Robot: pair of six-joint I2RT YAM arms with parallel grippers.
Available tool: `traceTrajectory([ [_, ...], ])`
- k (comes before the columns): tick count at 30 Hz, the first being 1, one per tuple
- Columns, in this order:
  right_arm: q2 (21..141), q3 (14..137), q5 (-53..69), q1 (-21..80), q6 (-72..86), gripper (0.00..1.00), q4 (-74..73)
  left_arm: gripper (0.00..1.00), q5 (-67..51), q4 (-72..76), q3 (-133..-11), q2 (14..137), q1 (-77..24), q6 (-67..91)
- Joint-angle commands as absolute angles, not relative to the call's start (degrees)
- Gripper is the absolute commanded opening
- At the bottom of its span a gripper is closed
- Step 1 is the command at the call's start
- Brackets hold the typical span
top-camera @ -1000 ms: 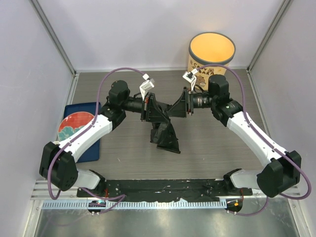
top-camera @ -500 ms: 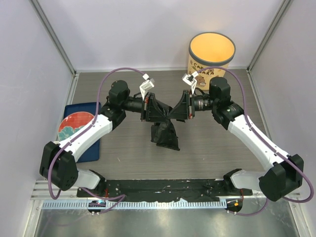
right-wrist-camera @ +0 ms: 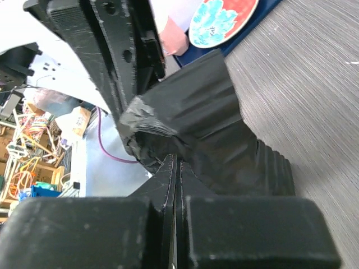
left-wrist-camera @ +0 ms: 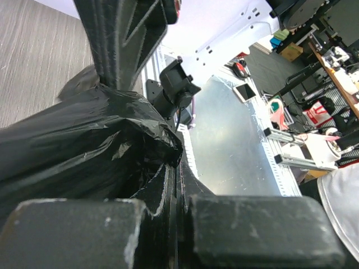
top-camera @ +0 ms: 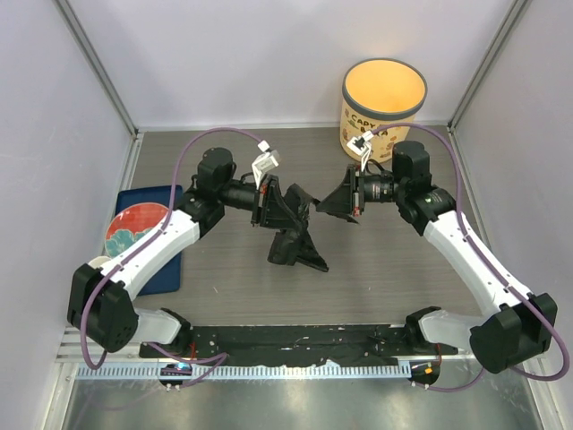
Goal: Put the trash bags into the trash bin
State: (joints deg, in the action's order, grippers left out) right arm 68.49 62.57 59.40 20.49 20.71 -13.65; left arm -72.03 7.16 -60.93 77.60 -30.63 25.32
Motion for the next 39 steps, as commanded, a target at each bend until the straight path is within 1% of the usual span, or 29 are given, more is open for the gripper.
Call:
traceTrajectory([
  [1, 65.9, 64.6, 57.4, 19.7, 16.3, 0.01, -18.4, 0.00, -72.6, -0.5, -63.5, 74.6, -30.6, 18.0],
  [4, 66.0, 64.4, 59.3, 19.7, 16.3, 0.01, -19.1, 0.00, -72.2, -2.7, -63.9, 74.4, -30.5, 16.9],
  [6, 66.7, 63.8, 61.7, 20.4, 19.1, 0.02, -16.4, 0.00, -72.1, -1.8, -64.0, 74.8, -30.4, 17.2],
  [7, 66.9, 63.7, 62.7, 20.7, 20.4, 0.32, -14.8, 0.00, -72.2, -1.7, -64.2, 75.0, -30.5, 17.4],
  [8, 66.6, 63.7, 62.6, 22.1, 20.6, 0.45, -14.1, 0.00, -72.4, -1.6, -64.4, 75.1, -30.6, 17.4],
  [9, 66.5, 63.4, 62.2, 22.8, 20.9, 0.53, -13.1, 0.00, -72.5, -1.3, -64.6, 75.5, -30.7, 17.4],
  [10, 66.4, 63.1, 61.0, 23.7, 22.1, 0.63, -10.6, 0.00, -72.6, -1.3, -64.7, 75.6, -30.7, 17.4],
  [12, 67.1, 63.3, 60.0, 25.1, 22.4, 0.65, -9.8, 0.00, -72.8, -1.1, -65.1, 75.8, -30.9, 17.4],
  [16, 68.6, 63.2, 59.0, 26.3, 21.8, 0.65, -8.0, 0.00, -73.0, -0.8, -65.5, 76.1, -31.3, 17.7],
  [19, 69.6, 63.2, 59.1, 27.3, 20.9, 0.61, -7.6, 0.00, -73.1, -0.3, -65.6, 76.2, -31.6, 18.5],
  [21, 70.1, 63.4, 59.3, 27.8, 20.7, 0.52, -7.3, 0.00, -73.2, -0.2, -65.7, 76.3, -31.6, 19.0],
  [23, 70.3, 63.4, 59.3, 28.1, 20.7, 0.39, -6.8, 0.00, -73.3, 1.3, -65.7, 76.3, -31.6, 19.3],
  [24, 70.5, 63.6, 59.4, 28.1, 20.6, 0.24, -6.8, 0.00, -73.5, 1.4, -65.7, 76.3, -31.6, 19.4],
  [25, 70.5, 63.7, 59.6, 28.1, 20.6, 0.17, -6.7, 0.00, -73.4, 1.5, -65.7, 76.2, -31.6, 19.6],
  [26, 70.5, 63.7, 59.7, 28.1, 20.5, 0.04, -6.8, 0.00, -73.5, 1.8, -65.6, 76.0, -31.6, 19.8],
  [27, 70.4, 64.0, 59.8, 28.1, 19.9, 0.01, -6.9, 0.00, -73.5, 1.8, -65.5, 75.9, -31.6, 19.9],
  [30, 69.5, 65.4, 58.2, 28.0, 17.2, 0.01, -11.1, 0.00, -73.0, 1.0, -65.0, 75.2, -31.2, 20.0],
  [33, 67.6, 65.1, 57.3, 27.2, 15.1, 0.01, -14.2, 0.03, -71.9, 0.2, -64.0, 74.4, -29.7, 19.8],
  [34, 67.2, 65.0, 56.9, 27.2, 14.9, 0.01, -15.0, 0.05, -70.9, 0.2, -63.8, 74.1, -28.8, 19.3],
  [35, 66.4, 64.9, 56.6, 27.0, 14.8, 0.01, -15.4, 0.06, -70.1, -3.3, -64.1, 74.0, -28.5, 17.5],
  [39, 65.3, 64.5, 55.8, 27.0, 14.2, 0.01, -16.4, 0.11, -69.6, -9.0, -66.2, 74.6, -27.9, 13.5],
])
